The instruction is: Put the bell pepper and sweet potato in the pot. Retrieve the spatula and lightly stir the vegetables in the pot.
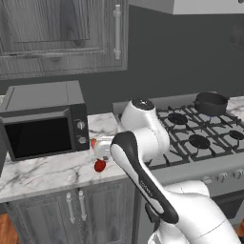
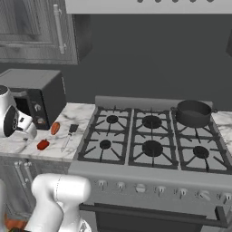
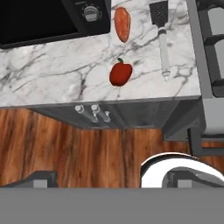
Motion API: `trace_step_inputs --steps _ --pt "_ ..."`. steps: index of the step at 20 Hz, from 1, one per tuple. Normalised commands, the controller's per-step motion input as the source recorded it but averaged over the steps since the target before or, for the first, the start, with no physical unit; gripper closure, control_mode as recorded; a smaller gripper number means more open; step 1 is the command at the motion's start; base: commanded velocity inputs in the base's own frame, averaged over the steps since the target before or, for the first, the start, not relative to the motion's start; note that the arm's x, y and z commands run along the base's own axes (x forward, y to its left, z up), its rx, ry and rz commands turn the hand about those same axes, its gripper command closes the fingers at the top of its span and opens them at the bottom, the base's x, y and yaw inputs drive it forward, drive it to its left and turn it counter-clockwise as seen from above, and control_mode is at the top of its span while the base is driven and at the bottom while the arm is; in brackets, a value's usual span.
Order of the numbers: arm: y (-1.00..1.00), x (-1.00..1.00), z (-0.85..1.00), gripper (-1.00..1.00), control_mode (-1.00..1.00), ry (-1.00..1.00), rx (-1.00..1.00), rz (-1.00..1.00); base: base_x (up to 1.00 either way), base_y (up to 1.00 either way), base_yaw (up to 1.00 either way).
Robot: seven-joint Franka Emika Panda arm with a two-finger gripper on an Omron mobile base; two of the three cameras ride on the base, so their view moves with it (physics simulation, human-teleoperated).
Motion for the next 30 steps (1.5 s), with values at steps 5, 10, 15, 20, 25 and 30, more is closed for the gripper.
trace_step_inputs --steps 5,10,15,20,25,30 --pt "0.11 0.46 0.0 -1.0 -1.0 0.03 0.0 -0.2 0.0 0.0 0.0" --pt "0.02 0.65 -0.13 -1.0 -1.0 0.02 0.0 -0.09 0.0 0.0 0.0" --pt "0.0 0.13 -0.75 -1.0 -1.0 0.04 -0.01 -0.08 0.0 0.0 0.0" --pt "0.14 0.25 -0.93 -1.0 -1.0 0.03 0.0 -0.01 0.0 0.0 0.0" --pt "0.21 0.69 -0.4 -1.0 -1.0 0.03 0.0 0.0 0.0 0.0 0.0" --pt "0.0 0.67 0.0 -1.0 -1.0 0.19 -0.01 0.0 0.0 0.0 0.0"
